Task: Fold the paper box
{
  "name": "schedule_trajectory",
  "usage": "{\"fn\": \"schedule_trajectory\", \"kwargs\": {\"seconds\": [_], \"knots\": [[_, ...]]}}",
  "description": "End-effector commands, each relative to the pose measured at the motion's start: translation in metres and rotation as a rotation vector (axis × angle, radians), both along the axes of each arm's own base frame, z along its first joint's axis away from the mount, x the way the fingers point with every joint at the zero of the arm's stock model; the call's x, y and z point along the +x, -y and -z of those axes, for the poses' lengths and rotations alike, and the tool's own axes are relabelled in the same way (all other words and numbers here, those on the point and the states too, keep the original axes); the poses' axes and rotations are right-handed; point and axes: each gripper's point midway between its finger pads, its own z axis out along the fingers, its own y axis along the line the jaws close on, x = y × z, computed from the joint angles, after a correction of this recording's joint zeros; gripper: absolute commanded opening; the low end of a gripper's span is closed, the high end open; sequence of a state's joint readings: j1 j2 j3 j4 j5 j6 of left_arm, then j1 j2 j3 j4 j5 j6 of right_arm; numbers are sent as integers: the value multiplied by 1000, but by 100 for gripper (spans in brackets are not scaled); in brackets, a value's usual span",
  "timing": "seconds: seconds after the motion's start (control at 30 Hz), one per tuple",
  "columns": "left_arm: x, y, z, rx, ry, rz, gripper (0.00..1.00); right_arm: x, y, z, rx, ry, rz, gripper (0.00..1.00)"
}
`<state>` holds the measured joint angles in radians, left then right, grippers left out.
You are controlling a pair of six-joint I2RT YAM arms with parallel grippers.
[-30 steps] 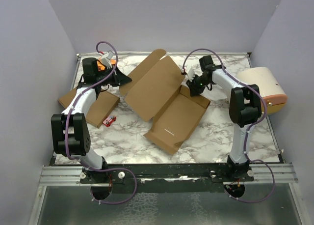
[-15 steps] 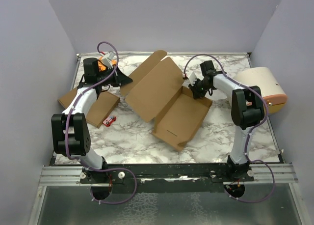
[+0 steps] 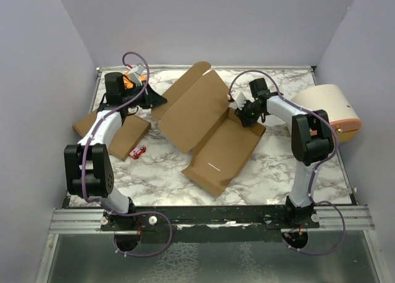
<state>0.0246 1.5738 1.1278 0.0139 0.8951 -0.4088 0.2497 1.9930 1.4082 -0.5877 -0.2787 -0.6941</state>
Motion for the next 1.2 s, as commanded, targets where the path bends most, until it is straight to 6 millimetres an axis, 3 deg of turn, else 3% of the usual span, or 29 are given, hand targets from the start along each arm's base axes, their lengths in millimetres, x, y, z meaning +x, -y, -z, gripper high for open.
{"fn": "schedule_trajectory", "kwargs": {"seconds": [0.0,0.17,0.3,0.37,0.53,0.67,0.7,0.77,0.93,1.0,1.1,1.17], "knots": [[0,-2,-27,4,87,2,0,8,-4,-32,29,67,-4,37],[0,-2,-28,4,87,0,0,10,-4,-35,32,83,2,36],[-1,-1,-31,1,94,5,0,16,6,-21,-22,104,28,7],[-1,-1,-32,-2,97,7,0,18,14,-11,-56,130,42,1],[-2,1,-34,-10,103,12,0,21,21,-10,-86,214,70,1],[-1,1,-35,-14,103,14,0,17,16,-11,-65,191,55,17],[-1,1,-36,-14,104,15,0,19,17,-10,-68,191,58,17],[-1,1,-37,-13,107,16,0,21,20,-8,-83,195,70,2],[-2,1,-37,-9,110,17,0,26,31,-4,-139,245,108,1],[0,1,-37,-10,108,17,0,19,25,-1,-111,204,84,1],[1,2,-38,-14,107,19,0,4,6,3,-24,106,27,20],[0,2,-39,-14,111,21,0,0,-2,3,16,64,11,27]]}}
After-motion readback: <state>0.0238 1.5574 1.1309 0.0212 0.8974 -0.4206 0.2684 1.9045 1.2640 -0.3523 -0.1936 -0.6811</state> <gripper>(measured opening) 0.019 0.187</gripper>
